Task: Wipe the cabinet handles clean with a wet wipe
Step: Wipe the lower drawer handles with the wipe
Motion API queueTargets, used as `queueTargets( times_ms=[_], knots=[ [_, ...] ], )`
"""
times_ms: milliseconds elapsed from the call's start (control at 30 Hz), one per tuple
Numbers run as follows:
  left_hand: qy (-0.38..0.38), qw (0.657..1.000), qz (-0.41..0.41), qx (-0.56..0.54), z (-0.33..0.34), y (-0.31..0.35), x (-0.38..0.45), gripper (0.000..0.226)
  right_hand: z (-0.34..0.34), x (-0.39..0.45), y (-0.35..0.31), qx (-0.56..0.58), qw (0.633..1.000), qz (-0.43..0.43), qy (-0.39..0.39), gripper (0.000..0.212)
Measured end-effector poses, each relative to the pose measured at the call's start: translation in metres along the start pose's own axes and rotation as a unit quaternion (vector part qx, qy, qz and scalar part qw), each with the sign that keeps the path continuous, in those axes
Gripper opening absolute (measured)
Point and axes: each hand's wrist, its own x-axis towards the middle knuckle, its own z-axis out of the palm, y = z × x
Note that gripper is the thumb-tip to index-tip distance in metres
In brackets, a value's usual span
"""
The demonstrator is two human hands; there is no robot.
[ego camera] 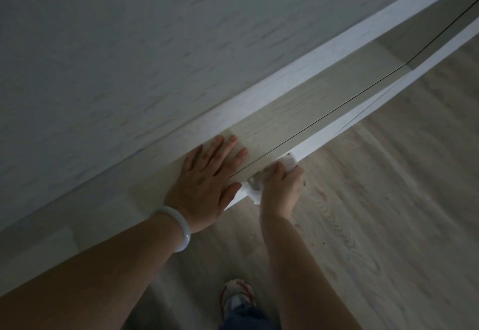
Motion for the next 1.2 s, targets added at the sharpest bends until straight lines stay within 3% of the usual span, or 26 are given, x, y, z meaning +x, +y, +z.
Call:
queueTargets(
  times_ms=[167,333,433,600,800,1000,1100,1200],
  knots=[
    [-0.008,1.000,-0.006,-0.008,-0.001,0.000,0.000,0.058,0.001,-0.027,0.015,0.033,0.994,0.038,-0.097,0.016],
    [-0.013,1.000,-0.003,-0.007,-0.002,0.000,0.000,0.058,-0.002,-0.002,0.016,0.076,0.992,0.053,-0.089,0.022],
    [-0.011,1.000,-0.002,-0.012,-0.002,0.000,0.000,0.057,0.003,-0.023,0.021,0.091,0.984,0.079,-0.133,0.017],
    [-0.012,1.000,-0.004,-0.014,-0.002,0.001,0.000,0.058,-0.003,-0.020,0.027,0.087,0.971,0.105,-0.196,0.034],
    [-0.014,1.000,-0.005,-0.014,-0.003,0.001,0.000,0.059,-0.012,-0.027,0.027,0.204,0.943,0.135,-0.226,0.014],
    [-0.007,1.000,-0.009,-0.017,-0.002,0.001,0.000,0.058,-0.026,-0.005,0.022,0.133,0.950,0.121,-0.257,0.008],
    [0.002,1.000,-0.009,-0.020,-0.002,0.001,0.000,0.058,-0.027,-0.003,0.020,0.134,0.954,0.118,-0.241,0.007],
    [0.004,1.000,-0.012,-0.019,-0.001,0.002,0.000,0.058,-0.009,-0.019,0.024,0.114,0.969,0.136,-0.171,0.012]
  ],
)
